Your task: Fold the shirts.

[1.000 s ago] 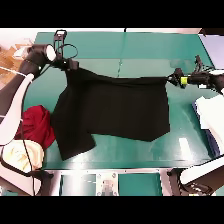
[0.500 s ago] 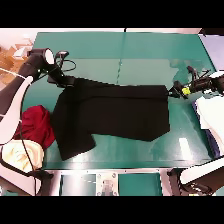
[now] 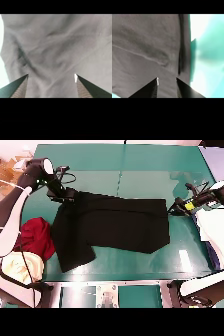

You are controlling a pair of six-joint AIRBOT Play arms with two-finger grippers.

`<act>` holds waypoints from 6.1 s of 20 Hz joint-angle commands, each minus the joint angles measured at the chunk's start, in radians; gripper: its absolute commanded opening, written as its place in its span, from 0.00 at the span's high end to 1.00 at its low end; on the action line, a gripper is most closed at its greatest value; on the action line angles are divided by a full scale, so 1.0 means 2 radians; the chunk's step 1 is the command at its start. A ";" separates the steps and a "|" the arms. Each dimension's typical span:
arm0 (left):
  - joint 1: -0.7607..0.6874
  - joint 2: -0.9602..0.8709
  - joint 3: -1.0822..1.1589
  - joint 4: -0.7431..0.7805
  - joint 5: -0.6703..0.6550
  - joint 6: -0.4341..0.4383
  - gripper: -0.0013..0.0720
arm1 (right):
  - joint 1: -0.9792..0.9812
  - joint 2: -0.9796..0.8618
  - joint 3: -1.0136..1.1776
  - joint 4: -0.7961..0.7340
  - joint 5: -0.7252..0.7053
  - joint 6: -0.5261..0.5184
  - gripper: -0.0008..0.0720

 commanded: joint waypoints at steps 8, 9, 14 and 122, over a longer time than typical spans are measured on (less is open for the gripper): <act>0.043 0.174 -0.175 0.036 -0.067 -0.004 0.12 | -0.062 0.271 -0.286 -0.066 -0.021 0.090 0.70; 0.055 0.209 -0.229 0.031 -0.053 -0.006 0.12 | -0.073 0.308 -0.338 -0.063 -0.029 0.108 0.69; 0.098 0.312 -0.424 -0.051 -0.018 -0.019 0.02 | -0.076 0.423 -0.521 0.011 -0.109 0.122 0.28; 0.118 -0.024 -0.002 -0.416 0.132 0.112 0.02 | -0.062 -0.154 0.137 0.066 -0.035 -0.038 0.44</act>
